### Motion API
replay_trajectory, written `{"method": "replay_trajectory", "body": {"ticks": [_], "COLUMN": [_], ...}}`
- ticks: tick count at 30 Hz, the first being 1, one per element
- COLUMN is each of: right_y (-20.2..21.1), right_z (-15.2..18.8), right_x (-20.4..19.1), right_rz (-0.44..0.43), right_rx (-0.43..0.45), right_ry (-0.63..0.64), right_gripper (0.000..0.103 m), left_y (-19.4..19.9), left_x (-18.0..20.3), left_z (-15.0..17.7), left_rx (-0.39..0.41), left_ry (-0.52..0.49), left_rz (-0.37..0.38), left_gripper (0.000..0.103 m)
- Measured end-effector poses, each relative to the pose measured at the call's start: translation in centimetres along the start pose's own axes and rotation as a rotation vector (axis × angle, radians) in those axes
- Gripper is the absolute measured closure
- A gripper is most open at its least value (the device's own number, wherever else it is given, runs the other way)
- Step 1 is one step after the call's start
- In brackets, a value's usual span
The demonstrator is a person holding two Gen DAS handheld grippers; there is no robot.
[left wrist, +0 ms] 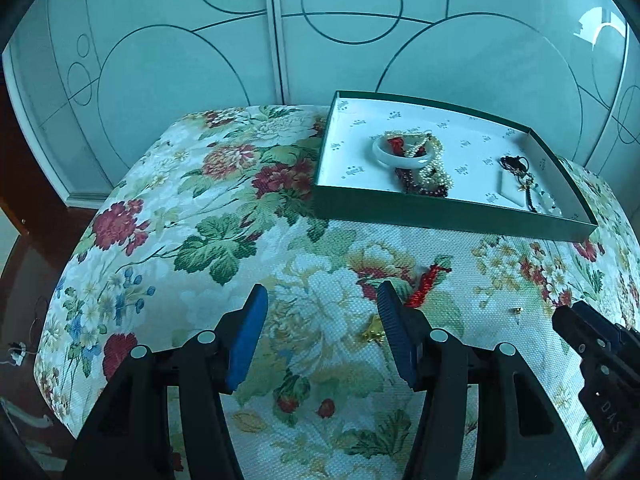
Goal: Organize jewelry
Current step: 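Withdraw both tools over the red coral strand and gold earring, then grasp the red coral strand with the left tool while the right tool grasps the gold earring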
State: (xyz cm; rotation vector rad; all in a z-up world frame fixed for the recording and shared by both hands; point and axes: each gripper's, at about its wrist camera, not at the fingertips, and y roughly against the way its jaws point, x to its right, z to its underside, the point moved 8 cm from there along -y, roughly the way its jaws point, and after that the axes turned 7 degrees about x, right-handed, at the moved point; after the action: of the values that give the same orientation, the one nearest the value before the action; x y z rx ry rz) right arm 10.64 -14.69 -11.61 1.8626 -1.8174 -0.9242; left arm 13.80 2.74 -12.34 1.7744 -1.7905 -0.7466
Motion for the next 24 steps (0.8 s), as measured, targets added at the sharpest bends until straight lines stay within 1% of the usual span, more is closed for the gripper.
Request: {"method": "replay_trajectory", "body": {"ticks": [8, 17, 19, 23, 24], "right_y": [-1.9, -3.1, -3.3, -3.4, -3.5], "right_z": [0.5, 0.7, 0.9, 0.8, 0.8], "right_x": [-1.5, -1.9, -1.8, -1.7, -1.7], "right_rz": [0.004, 0.018, 0.021, 0.029, 0.032], "right_rx": [-0.025, -0.036, -0.043, -0.035, -0.034], "right_ry": [0.031, 0.048, 0.047, 0.056, 0.058], "right_gripper": [0.076, 0.077, 0.086, 0.089, 0.092], "left_y": [-0.6, -0.9, -1.0, -1.0, -1.0], "left_x": [-2.0, -2.3, -2.3, -2.3, -2.2], "left_z": [0.4, 0.6, 0.7, 0.7, 0.7], "left_rx": [-0.012, -0.022, -0.024, -0.027, -0.029], "left_ry": [0.046, 0.06, 0.062, 0.063, 0.063], "left_rz": [-0.015, -0.009, -0.007, -0.005, -0.003], "left_gripper": [0.046, 0.046, 0.046, 0.046, 0.046]}}
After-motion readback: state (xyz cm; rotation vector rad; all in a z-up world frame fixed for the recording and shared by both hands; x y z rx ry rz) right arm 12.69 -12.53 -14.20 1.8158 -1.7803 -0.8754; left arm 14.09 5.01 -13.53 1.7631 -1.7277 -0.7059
